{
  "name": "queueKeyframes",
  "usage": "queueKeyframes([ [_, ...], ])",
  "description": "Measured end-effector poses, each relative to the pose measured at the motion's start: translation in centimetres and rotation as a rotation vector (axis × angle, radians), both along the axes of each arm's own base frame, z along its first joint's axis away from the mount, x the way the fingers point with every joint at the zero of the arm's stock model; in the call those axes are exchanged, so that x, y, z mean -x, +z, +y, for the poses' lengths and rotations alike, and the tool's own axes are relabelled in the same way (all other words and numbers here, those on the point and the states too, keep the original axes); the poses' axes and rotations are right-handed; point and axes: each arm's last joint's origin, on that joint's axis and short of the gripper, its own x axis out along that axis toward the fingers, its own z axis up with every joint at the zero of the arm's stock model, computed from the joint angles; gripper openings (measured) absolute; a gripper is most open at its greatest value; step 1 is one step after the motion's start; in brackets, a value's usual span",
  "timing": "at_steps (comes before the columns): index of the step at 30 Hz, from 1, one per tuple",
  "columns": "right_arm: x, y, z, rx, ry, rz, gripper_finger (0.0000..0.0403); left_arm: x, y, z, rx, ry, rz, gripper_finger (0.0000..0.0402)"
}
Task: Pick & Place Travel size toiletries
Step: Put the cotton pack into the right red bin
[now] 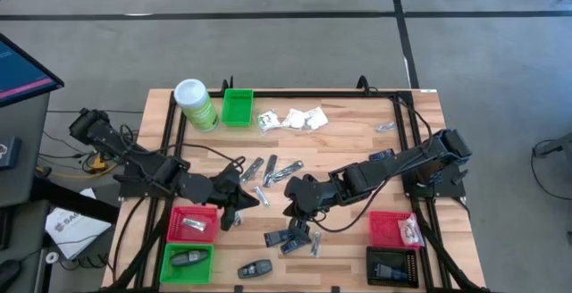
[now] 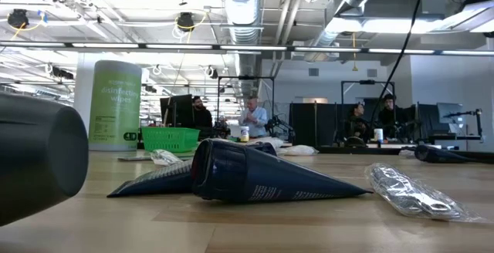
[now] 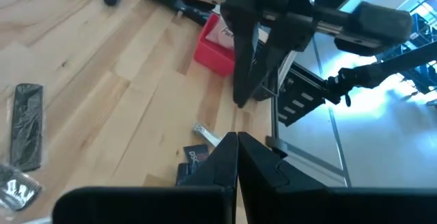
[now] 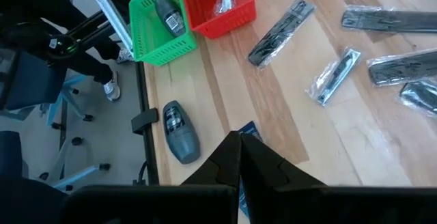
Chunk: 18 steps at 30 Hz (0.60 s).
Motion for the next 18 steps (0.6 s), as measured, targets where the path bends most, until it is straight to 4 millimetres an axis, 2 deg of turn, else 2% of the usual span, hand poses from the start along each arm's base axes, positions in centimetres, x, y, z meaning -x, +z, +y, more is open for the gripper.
queueKeyframes([
  [6,1.0,-1.7,1.6,-0.025,0.006,0.048,0.0,-1.0,-0.9,-0.5,-0.009,-0.002,0.013,0.0001],
  [11,1.3,-2.7,3.0,-0.072,0.0,0.007,0.0,-2.5,-2.1,-1.4,0.003,-0.014,0.004,0.0001],
  [14,1.8,-3.4,3.3,-0.088,-0.013,0.006,0.0,-3.6,-2.9,-2.1,0.018,-0.026,-0.013,0.0001],
  [18,2.8,-3.2,3.0,-0.115,-0.042,-0.046,0.0,-4.7,-3.4,-2.7,0.047,-0.026,-0.067,0.0001],
])
